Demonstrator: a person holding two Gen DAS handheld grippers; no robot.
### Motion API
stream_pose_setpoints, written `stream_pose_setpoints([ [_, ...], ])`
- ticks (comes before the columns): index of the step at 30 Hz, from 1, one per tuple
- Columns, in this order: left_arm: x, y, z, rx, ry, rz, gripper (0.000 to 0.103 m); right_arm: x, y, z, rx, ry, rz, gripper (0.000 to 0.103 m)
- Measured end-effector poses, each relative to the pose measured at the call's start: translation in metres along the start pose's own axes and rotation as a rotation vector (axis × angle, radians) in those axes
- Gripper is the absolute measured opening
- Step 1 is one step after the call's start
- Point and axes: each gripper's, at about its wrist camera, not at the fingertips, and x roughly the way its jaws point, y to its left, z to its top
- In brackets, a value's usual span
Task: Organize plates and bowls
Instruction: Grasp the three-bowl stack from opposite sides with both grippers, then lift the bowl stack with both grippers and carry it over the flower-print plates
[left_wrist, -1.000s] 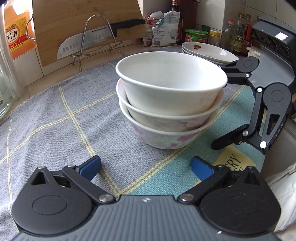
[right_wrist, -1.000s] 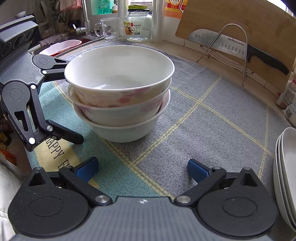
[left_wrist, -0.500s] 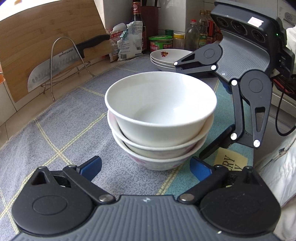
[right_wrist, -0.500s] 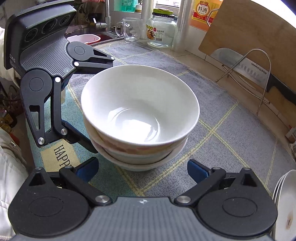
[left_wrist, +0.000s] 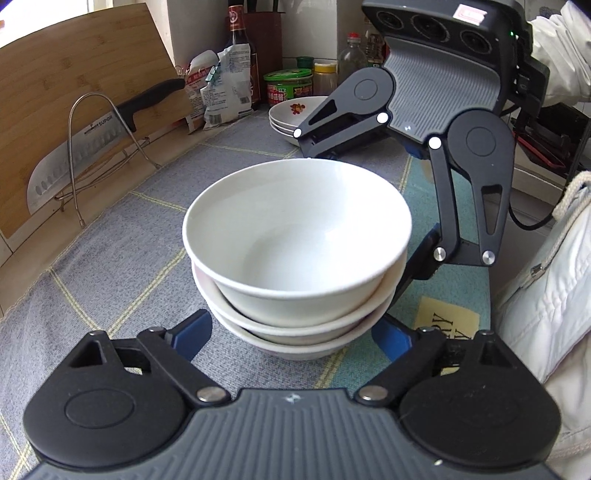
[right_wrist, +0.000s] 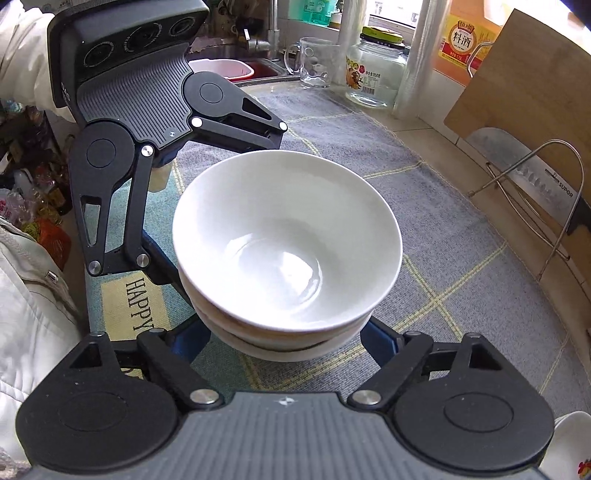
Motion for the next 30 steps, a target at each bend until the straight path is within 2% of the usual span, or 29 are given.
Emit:
stream_pose_setpoints([
  [5, 0.002, 0.003, 0.003, 0.01, 0.005, -0.035, 0.087, 0.001, -0.002, 0.001, -0.006, 0.007, 0.018, 0.088],
  [15, 0.003, 0.011, 0.003, 0.012, 0.01, -0.084, 0.087, 0.006, -0.011, 0.003, 0.02, 0.024, 0.072, 0.088],
  [30, 0.008, 0.019, 0.004, 0.008, 0.011, -0.129, 0.087, 0.008, -0.012, 0.005, 0.042, 0.033, 0.079, 0.088],
])
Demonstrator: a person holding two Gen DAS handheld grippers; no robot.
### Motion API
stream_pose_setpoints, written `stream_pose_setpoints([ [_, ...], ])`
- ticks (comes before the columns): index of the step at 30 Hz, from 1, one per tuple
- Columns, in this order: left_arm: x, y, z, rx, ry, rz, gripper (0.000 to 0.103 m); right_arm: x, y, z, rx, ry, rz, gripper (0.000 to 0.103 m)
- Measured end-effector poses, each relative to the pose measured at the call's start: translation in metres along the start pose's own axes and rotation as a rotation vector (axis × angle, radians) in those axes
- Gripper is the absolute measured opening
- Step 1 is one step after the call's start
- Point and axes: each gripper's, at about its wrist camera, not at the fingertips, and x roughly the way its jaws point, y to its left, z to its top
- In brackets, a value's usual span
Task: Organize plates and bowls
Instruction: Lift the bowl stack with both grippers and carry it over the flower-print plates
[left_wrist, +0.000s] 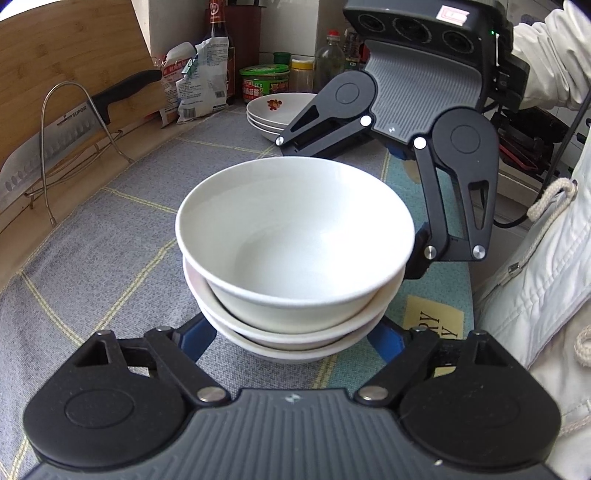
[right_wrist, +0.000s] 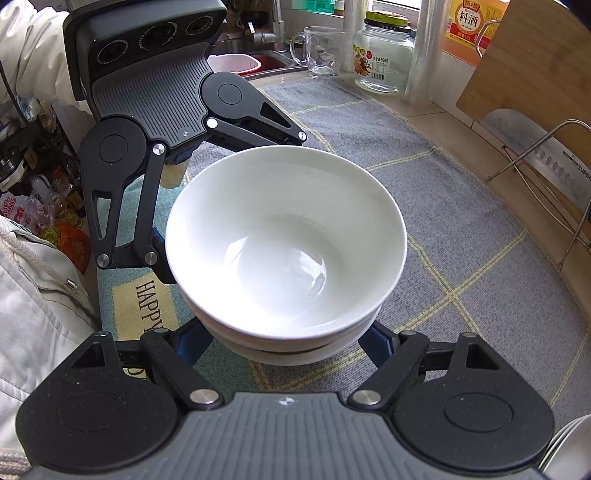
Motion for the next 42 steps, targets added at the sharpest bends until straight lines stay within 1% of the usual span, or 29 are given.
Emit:
stream_pose_setpoints([
  [7, 0.001, -0.004, 0.003, 0.001, 0.013, 0.017, 0.087, -0.002, 0.003, -0.002, 0.007, -0.006, -0.014, 0.087],
  [10, 0.001, -0.005, 0.006, -0.009, 0.017, 0.013, 0.087, -0.004, 0.003, -0.003, 0.009, -0.008, -0.009, 0.087],
  [18, 0.001, -0.016, 0.026, -0.006, 0.016, 0.036, 0.087, -0.02, -0.003, -0.008, 0.002, -0.013, -0.001, 0.087],
  [25, 0.009, -0.03, 0.057, -0.003, 0.009, 0.065, 0.087, -0.043, -0.017, -0.017, -0.02, -0.024, -0.009, 0.087],
  [30, 0.02, -0.041, 0.082, 0.004, 0.005, 0.079, 0.087, -0.062, -0.029, -0.03, -0.031, -0.029, -0.015, 0.087],
  [38, 0.055, -0.061, 0.123, 0.015, -0.02, 0.077, 0.087, -0.096, -0.055, -0.058, -0.043, -0.029, -0.041, 0.087],
  [42, 0.073, -0.068, 0.147, 0.046, -0.034, 0.076, 0.087, -0.115, -0.07, -0.075, -0.046, -0.033, -0.067, 0.087],
])
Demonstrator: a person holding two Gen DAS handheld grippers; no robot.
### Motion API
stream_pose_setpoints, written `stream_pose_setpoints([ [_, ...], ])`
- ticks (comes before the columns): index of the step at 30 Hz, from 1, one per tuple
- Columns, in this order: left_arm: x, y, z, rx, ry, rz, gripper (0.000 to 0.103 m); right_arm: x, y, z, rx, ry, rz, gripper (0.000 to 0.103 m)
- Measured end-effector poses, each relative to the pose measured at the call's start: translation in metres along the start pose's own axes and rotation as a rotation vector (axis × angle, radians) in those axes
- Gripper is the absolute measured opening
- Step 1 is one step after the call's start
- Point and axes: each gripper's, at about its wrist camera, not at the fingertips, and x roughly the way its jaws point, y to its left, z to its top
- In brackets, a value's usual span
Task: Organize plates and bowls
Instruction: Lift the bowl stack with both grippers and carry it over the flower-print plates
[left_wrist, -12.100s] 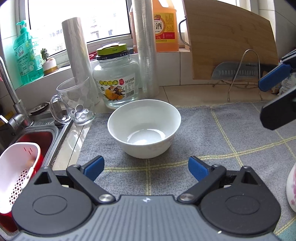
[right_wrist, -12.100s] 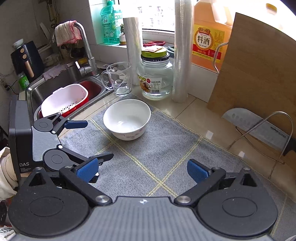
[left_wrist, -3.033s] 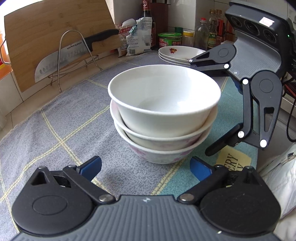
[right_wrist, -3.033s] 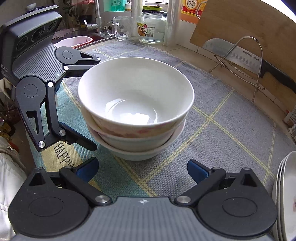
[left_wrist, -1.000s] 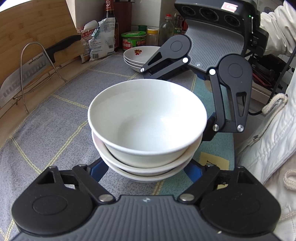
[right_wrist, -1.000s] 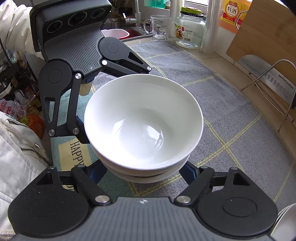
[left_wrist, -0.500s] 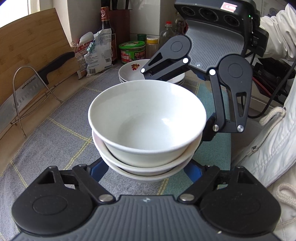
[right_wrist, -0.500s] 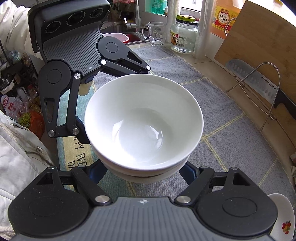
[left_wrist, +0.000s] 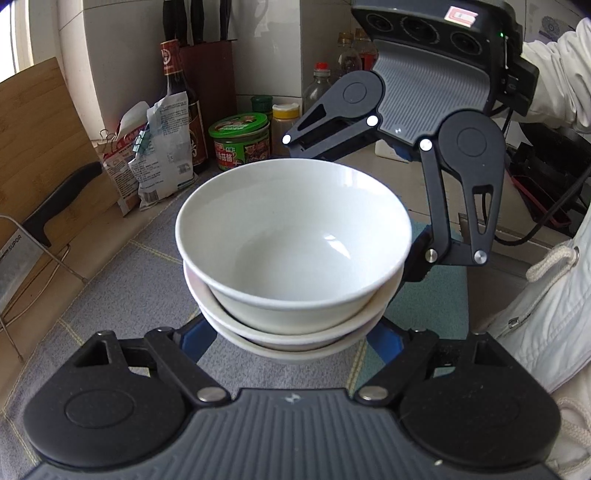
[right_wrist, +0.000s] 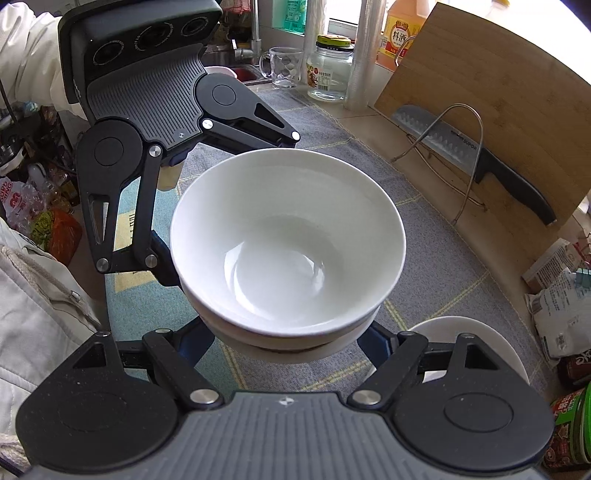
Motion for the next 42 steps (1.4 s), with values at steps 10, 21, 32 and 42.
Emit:
stream_pose_setpoints([
  [10, 0.048, 0.002, 0.05, 0.08, -0.015, -0.014, 0.087, -0.036, -0.045, -0.042, 0.029, -0.002, -0.099, 0.087],
  [21, 0.096, 0.01, 0.072, 0.088, 0.017, -0.037, 0.087, -0.042, -0.081, -0.077, 0.049, 0.035, -0.151, 0.087],
  [32, 0.12, 0.02, 0.08, 0.059, 0.042, -0.044, 0.087, -0.031, -0.109, -0.09, 0.084, 0.053, -0.135, 0.086],
  [42, 0.121, 0.028, 0.083, 0.013, 0.054, -0.07, 0.087, -0.03, -0.12, -0.093, 0.11, 0.045, -0.098, 0.086],
])
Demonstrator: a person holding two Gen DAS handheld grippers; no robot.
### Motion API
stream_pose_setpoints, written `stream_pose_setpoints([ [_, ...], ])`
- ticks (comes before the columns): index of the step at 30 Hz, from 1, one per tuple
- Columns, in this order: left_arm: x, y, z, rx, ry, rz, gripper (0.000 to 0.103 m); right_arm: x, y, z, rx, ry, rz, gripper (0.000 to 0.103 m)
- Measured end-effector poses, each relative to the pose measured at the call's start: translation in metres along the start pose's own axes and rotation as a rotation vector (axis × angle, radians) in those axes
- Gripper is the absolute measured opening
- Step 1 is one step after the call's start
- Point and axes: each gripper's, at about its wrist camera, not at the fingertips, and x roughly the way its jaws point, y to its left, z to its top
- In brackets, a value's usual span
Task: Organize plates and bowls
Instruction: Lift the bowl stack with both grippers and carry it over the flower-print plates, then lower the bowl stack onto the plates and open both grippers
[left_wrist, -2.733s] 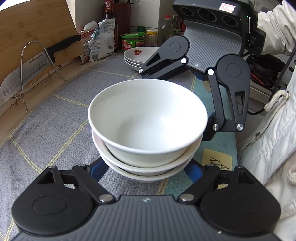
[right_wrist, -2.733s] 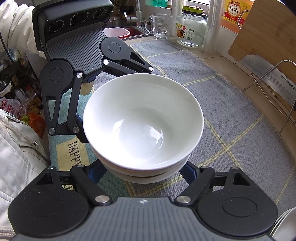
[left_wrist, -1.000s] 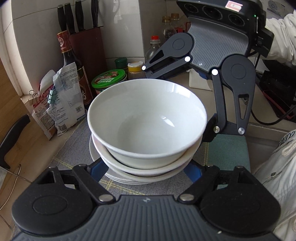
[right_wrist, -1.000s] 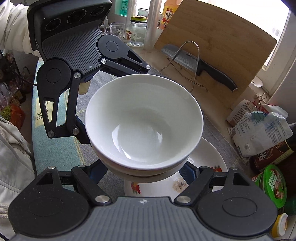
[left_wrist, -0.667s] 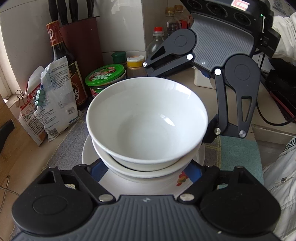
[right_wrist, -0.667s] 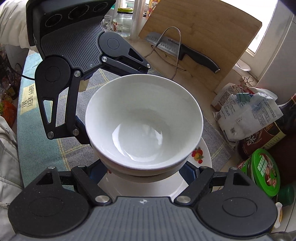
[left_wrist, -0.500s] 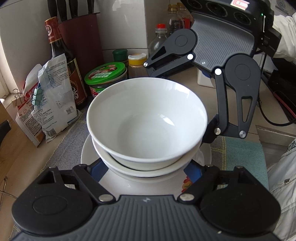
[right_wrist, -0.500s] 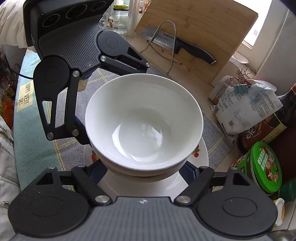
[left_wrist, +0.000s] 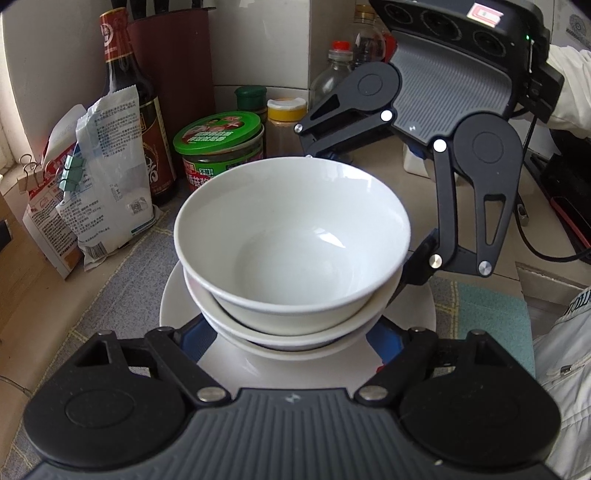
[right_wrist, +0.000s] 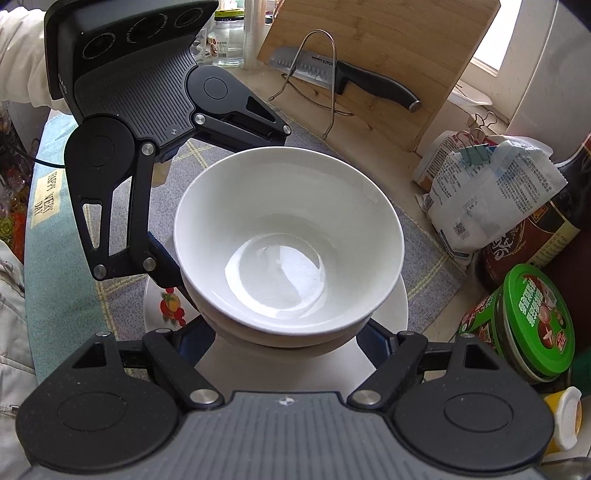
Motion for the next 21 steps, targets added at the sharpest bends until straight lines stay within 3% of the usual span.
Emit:
stream_pose_setpoints([
  [10, 0.0, -0.001, -0.001, -0.004, -0.007, 0.006, 0.087, 0.0, -0.002, 0.0, 0.002, -0.004, 0.007, 0.087],
  [12, -0.001, -0.002, -0.002, -0.003, -0.017, 0.013, 0.088, 0.0, -0.002, 0.0, 0.004, -0.004, 0.007, 0.091],
  [15, -0.003, -0.008, -0.003, 0.011, -0.03, 0.045, 0.088, -0.003, -0.002, 0.001, 0.017, -0.03, 0.007, 0.099],
  [21, -0.021, -0.017, -0.01, -0.012, -0.102, 0.135, 0.098, -0.004, 0.001, 0.001, 0.024, -0.034, -0.017, 0.103],
])
